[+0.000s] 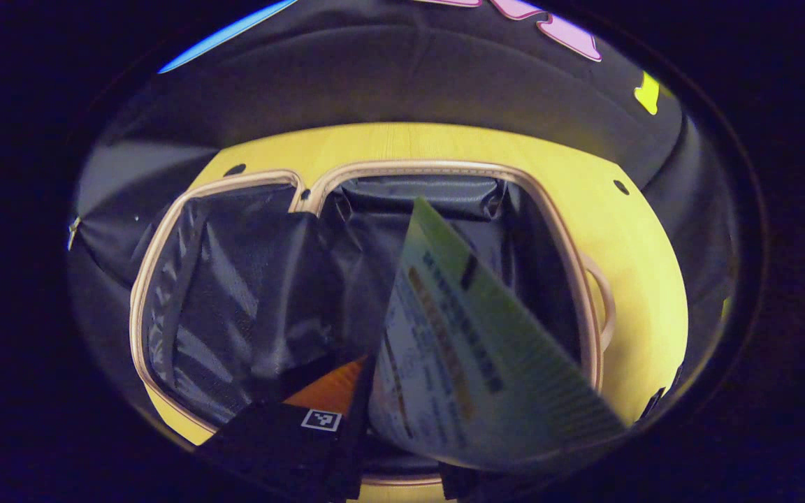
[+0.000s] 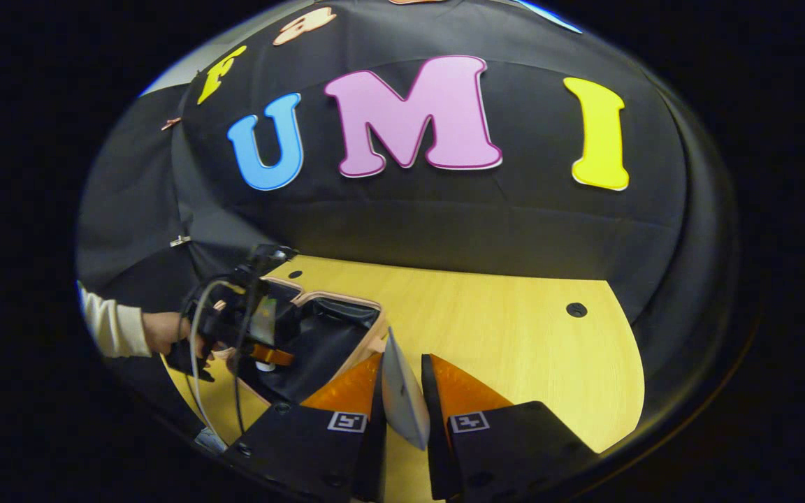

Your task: First open the suitcase, pack the skin care products into it, and then close the suitcase.

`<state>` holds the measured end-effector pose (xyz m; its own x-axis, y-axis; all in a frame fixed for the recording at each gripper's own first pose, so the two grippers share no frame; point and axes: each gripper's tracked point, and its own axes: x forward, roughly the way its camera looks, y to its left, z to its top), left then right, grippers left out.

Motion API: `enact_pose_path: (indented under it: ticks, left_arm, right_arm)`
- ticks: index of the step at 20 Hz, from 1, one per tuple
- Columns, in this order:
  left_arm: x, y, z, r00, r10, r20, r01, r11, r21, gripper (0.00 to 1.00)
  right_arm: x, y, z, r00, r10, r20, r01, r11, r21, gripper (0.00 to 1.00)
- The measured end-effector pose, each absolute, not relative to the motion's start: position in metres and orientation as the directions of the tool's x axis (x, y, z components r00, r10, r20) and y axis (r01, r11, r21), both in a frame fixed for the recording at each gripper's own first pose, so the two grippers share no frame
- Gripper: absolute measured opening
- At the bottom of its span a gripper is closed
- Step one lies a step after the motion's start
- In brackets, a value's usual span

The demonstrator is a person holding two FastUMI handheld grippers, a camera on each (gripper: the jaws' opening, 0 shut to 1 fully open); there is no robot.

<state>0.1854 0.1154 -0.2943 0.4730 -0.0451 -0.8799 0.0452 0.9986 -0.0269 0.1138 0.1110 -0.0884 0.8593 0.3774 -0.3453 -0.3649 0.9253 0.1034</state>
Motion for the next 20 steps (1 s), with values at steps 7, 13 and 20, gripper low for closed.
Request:
enact_pose_path:
  ticks: [7,13,20]
  left_arm:
    - [0.203,0.127,-0.301,0.437,0.051,-0.898,0.002,0.998,0.058,0.51]
    - [0.192,0.125,-0.213,0.715,0.034,-0.698,-0.042,0.999,0.005,0.99]
    - [0.105,0.203,-0.129,0.848,0.128,-0.515,-0.113,0.992,0.06,0.98]
  right_arm:
    - [0.096,0.109,-0.078,0.843,0.423,-0.332,-0.41,0.905,0.111,0.28]
    - [0.105,0.128,-0.08,0.826,0.425,-0.371,-0.412,0.904,0.118,0.28]
    - [0.125,0.225,-0.107,0.771,0.446,-0.455,-0.401,0.894,0.198,0.28]
